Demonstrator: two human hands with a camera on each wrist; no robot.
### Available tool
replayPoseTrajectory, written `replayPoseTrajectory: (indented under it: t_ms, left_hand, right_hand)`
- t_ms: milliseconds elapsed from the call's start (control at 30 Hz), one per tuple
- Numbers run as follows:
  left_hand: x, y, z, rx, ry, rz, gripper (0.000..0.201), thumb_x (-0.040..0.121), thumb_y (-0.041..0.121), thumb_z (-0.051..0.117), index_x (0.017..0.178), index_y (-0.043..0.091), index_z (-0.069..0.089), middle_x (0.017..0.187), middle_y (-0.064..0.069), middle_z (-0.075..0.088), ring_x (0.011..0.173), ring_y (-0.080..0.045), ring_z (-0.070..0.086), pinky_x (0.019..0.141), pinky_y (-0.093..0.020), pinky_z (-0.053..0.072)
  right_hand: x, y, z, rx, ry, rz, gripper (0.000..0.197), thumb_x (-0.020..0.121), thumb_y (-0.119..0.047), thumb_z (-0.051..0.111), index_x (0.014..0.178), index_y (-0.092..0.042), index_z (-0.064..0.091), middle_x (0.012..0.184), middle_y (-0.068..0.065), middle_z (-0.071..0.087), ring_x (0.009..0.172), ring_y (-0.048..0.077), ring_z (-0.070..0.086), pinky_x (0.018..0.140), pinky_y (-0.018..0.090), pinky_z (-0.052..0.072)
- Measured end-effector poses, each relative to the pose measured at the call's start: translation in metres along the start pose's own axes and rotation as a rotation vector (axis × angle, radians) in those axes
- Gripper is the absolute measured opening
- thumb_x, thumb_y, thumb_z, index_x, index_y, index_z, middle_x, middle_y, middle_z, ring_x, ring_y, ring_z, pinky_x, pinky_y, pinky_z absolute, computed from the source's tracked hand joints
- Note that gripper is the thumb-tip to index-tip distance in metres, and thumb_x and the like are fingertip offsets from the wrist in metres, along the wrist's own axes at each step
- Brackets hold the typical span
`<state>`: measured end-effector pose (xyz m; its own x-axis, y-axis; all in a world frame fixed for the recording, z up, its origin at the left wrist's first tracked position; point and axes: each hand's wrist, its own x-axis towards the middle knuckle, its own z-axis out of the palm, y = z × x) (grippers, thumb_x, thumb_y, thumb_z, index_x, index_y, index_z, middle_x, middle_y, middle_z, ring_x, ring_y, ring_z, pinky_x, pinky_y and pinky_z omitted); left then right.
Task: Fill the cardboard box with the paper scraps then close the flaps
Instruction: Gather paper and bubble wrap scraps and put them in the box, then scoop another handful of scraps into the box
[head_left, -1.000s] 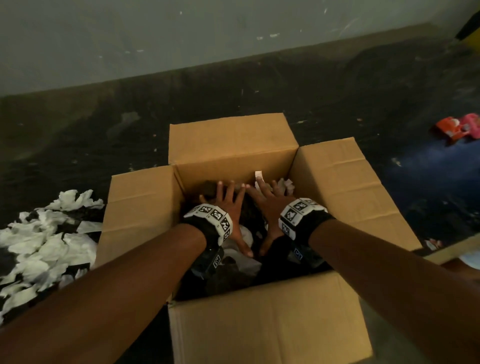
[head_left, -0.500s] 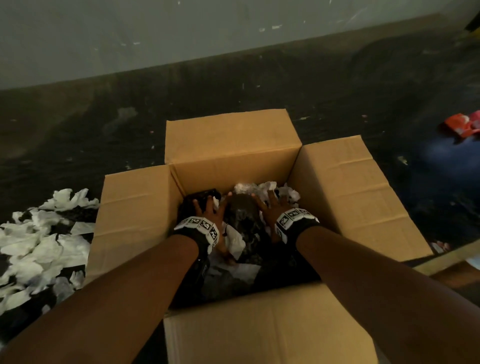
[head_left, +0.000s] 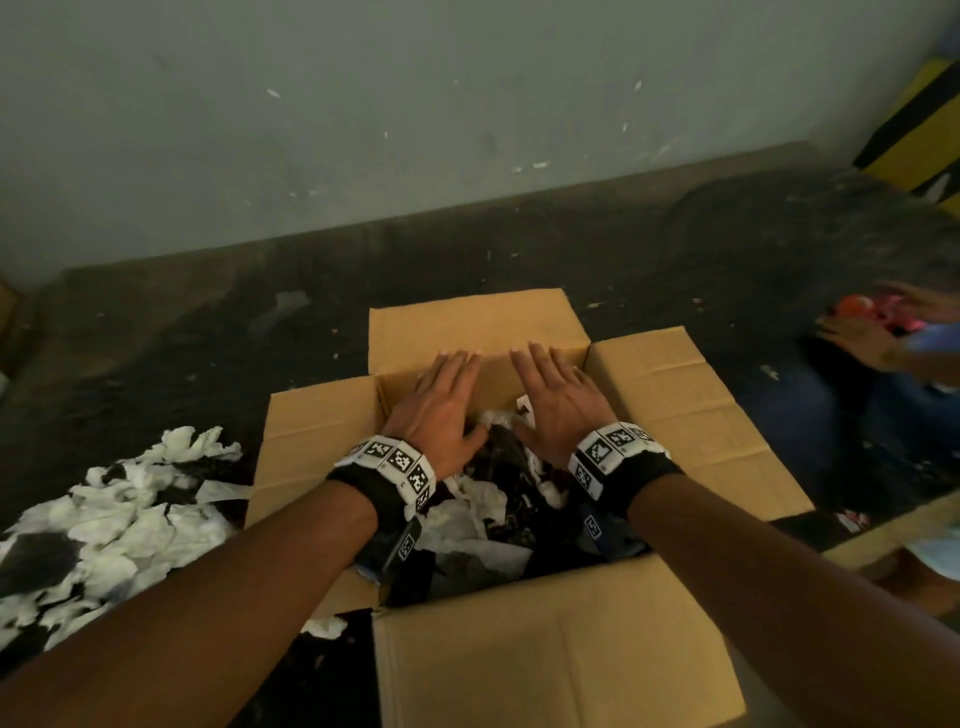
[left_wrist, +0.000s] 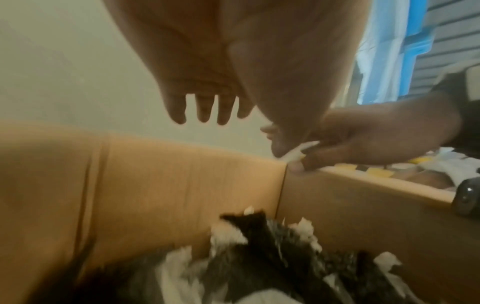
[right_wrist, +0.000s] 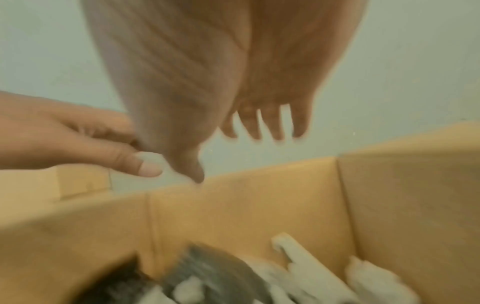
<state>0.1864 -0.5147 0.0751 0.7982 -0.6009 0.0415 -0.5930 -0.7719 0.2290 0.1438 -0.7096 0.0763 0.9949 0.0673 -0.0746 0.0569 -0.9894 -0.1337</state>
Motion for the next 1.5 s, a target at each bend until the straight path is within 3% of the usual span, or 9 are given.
replayPoseTrajectory:
  t_ms: [200,367,533,867,1033,1167,1266,1333,1500]
  left_hand:
    - [-0.04,-0.026,-0.062,-0.035,0.207,0.022,0.08,0.101,0.047,0.046,0.163,0.019,0.004,0.171,-0.005,0.004,0.157,-0.023,0.004,0.127,-0.044,0.016]
    - [-0.107,-0.07,-0.109,-0.082,0.326,-0.002,0.081,0.101,0.046,0.05,0.163,0.022,0.004,0.171,-0.004,0.004,0.157,-0.021,0.003,0.125,-0.046,0.021]
    - [-0.204,-0.133,-0.125,-0.086,0.333,-0.083,0.083,0.1,0.047,0.051,0.163,0.022,0.004,0.171,-0.003,0.001,0.157,-0.02,0.0,0.125,-0.047,0.023]
    - [-0.395,-0.262,-0.048,-0.144,0.18,-0.326,0.079,0.096,0.057,0.043,0.162,0.023,0.016,0.17,-0.008,0.01,0.156,-0.03,0.013,0.122,-0.054,0.025]
    - [-0.467,-0.288,0.016,-0.155,-0.029,-0.602,0.094,0.086,0.076,0.048,0.159,0.043,0.0,0.169,0.004,-0.015,0.155,-0.033,-0.014,0.113,-0.079,0.008]
    - [-0.512,-0.304,0.051,-0.108,-0.141,-0.827,0.115,0.065,0.1,0.039,0.154,0.053,-0.016,0.163,0.0,-0.035,0.148,-0.042,-0.031,0.107,-0.083,0.002]
    - [-0.531,-0.324,0.072,-0.136,-0.22,-0.958,0.126,0.052,0.108,0.032,0.15,0.054,-0.026,0.157,-0.002,-0.046,0.143,-0.047,-0.036,0.108,-0.082,-0.001]
    - [-0.536,-0.333,0.086,-0.163,-0.233,-0.968,0.128,0.049,0.11,0.032,0.149,0.055,-0.026,0.159,-0.003,-0.044,0.144,-0.049,-0.034,0.112,-0.081,0.001]
    - [-0.507,-0.336,0.096,-0.158,-0.235,-0.815,0.128,0.056,0.105,0.041,0.156,0.048,-0.014,0.167,-0.008,-0.024,0.148,-0.052,-0.019,0.119,-0.07,0.005]
  right_hand:
    - [-0.015,-0.057,-0.051,-0.052,0.252,-0.102,0.082,0.098,-0.051,0.044,0.162,-0.02,0.003,0.169,0.011,-0.002,0.155,0.032,0.004,0.124,0.048,0.017]
    - [-0.023,-0.14,-0.07,-0.017,0.349,-0.203,0.079,0.1,-0.053,0.041,0.162,-0.022,0.003,0.169,0.01,-0.003,0.155,0.03,0.002,0.124,0.047,0.017]
    - [-0.032,-0.251,-0.053,0.032,0.339,-0.318,0.077,0.1,-0.057,0.034,0.162,-0.022,0.004,0.169,0.011,-0.003,0.155,0.031,0.002,0.123,0.051,0.021]
    - [-0.067,-0.419,0.082,0.186,0.125,-0.372,0.082,0.097,-0.061,0.04,0.162,-0.025,0.008,0.17,0.01,-0.002,0.155,0.031,0.003,0.121,0.052,0.025]
    - [-0.103,-0.443,0.16,0.149,-0.128,-0.266,0.117,0.073,-0.084,0.055,0.157,-0.042,-0.014,0.165,0.002,-0.029,0.153,0.036,-0.018,0.118,0.069,0.01]
    - [-0.138,-0.44,0.205,0.133,-0.24,-0.045,0.138,0.053,-0.094,0.06,0.154,-0.047,-0.021,0.159,0.002,-0.041,0.147,0.038,-0.031,0.112,0.077,0.002]
    - [-0.153,-0.432,0.23,0.145,-0.283,0.144,0.145,0.043,-0.105,0.049,0.152,-0.046,-0.026,0.156,0.005,-0.045,0.147,0.04,-0.032,0.113,0.075,-0.001]
    - [-0.153,-0.43,0.243,0.176,-0.317,0.187,0.147,0.039,-0.108,0.044,0.15,-0.046,-0.029,0.155,0.006,-0.046,0.147,0.042,-0.031,0.116,0.072,-0.003]
    - [-0.119,-0.451,0.263,0.21,-0.347,0.016,0.14,0.052,-0.1,0.051,0.152,-0.042,-0.028,0.16,0.011,-0.037,0.149,0.041,-0.024,0.121,0.062,-0.001]
